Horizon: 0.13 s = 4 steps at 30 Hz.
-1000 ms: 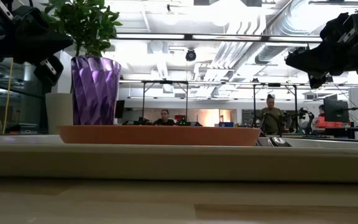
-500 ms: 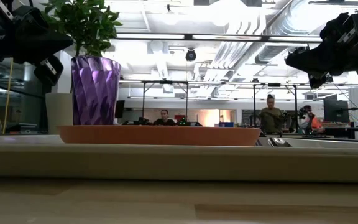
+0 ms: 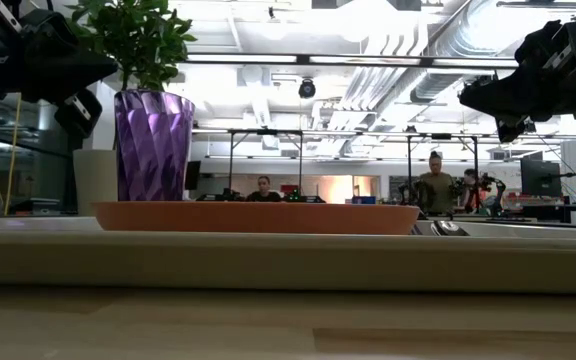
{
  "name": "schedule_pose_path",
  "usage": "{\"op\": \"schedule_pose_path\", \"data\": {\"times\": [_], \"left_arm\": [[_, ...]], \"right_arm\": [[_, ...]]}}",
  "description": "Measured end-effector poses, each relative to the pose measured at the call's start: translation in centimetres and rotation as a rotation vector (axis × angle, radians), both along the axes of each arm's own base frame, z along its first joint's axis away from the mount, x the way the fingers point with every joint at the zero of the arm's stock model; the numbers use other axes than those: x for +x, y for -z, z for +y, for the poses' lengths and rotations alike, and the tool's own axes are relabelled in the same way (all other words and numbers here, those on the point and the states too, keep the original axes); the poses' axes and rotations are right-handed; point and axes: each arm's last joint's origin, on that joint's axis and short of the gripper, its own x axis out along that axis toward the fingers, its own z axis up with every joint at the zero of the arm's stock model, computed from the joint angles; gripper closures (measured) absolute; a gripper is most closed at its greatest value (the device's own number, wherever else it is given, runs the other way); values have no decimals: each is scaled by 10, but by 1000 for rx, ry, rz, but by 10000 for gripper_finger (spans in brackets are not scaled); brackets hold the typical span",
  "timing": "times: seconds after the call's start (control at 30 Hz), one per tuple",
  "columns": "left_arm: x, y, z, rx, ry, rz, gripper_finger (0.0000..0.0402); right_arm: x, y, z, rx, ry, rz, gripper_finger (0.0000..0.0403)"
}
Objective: Pick and place plate/cup/fork/spoon on tray
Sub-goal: Return to Home Position
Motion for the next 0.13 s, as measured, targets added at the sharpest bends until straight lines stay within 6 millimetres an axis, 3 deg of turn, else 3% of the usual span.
{"op": "schedule_pose_path", "data": {"times": [0.13], "left_arm": [[0,0,0,0,0,0,401]], "right_arm": [[0,0,0,0,0,0,402]]}}
